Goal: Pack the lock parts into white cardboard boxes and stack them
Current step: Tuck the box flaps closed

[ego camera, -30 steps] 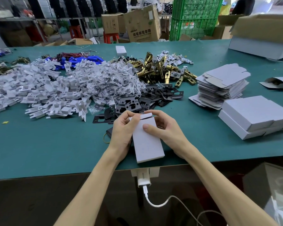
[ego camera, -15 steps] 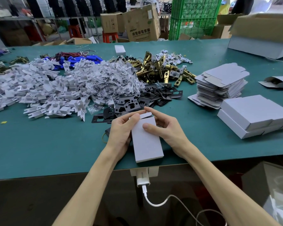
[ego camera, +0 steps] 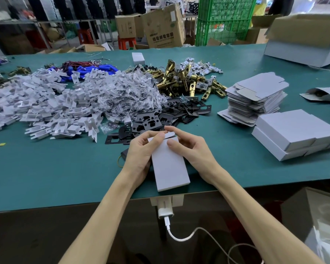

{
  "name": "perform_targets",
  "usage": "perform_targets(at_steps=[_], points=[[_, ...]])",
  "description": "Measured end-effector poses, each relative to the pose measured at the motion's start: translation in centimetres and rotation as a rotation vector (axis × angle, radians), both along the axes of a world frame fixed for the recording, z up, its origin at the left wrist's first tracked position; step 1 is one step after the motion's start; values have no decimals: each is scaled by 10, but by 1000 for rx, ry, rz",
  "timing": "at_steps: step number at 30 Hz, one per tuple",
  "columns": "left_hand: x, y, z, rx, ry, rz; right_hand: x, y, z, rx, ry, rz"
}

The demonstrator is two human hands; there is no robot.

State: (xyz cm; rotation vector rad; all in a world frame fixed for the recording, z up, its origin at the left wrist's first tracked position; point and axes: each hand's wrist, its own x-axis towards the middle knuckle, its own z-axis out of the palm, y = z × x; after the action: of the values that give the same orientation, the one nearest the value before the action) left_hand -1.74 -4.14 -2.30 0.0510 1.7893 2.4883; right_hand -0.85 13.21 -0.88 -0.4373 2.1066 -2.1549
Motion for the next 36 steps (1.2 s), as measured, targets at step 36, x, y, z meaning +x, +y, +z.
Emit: perform_targets(at_steps=[36], points=[[-20, -28, 30, -317, -82, -190, -2, 1, -1, 26, -35, -27]])
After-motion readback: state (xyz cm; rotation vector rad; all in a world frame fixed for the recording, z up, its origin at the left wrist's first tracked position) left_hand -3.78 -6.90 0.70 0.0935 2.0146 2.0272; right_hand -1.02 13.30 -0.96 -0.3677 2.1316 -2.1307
